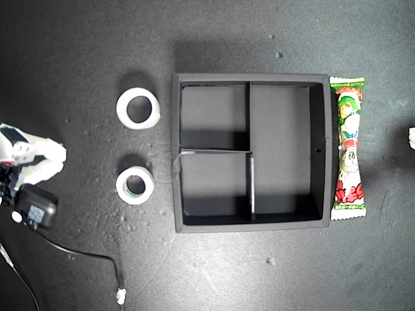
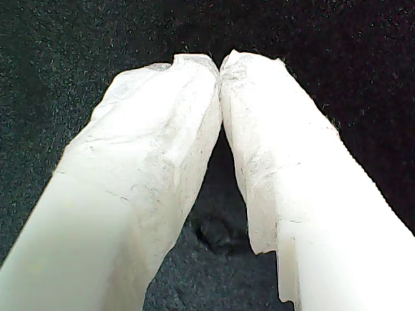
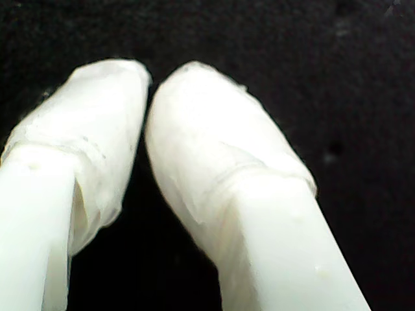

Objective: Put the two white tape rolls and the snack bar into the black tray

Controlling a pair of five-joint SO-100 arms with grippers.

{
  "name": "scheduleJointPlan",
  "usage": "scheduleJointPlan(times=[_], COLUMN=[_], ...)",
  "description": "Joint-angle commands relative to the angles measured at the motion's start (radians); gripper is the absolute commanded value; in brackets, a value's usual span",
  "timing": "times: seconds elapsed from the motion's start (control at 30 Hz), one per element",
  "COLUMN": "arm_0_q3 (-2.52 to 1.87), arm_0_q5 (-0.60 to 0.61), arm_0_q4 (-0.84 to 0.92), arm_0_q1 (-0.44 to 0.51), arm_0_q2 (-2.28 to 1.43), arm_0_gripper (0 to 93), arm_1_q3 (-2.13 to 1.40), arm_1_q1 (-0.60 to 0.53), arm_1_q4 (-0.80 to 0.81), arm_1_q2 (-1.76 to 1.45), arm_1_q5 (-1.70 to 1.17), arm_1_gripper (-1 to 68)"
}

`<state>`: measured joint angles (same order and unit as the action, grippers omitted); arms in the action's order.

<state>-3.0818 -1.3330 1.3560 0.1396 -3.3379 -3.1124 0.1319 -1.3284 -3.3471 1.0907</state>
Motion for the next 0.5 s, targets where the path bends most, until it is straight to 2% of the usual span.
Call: scheduleJointPlan(times=[0.0, 0.47], arm_0_q3=[-0.057, -0.057], arm_0_q5=[0.063, 0.066], arm_0_q4=[0.003, -0.04], arm_0_q1=[-0.13, -0.127], arm_0_q2=[-0.051, -0.051], arm_0_gripper=[0.4, 0.1], arm_1_q3=[-0.011, -0.011], arm_1_q1=[0.129, 0.133], arm_1_q4=[-0.012, -0.012], arm_1_q2=[-0.003, -0.003], arm_1_q5=[-0.005, 0.006], arm_1_gripper=[0.0, 0.0])
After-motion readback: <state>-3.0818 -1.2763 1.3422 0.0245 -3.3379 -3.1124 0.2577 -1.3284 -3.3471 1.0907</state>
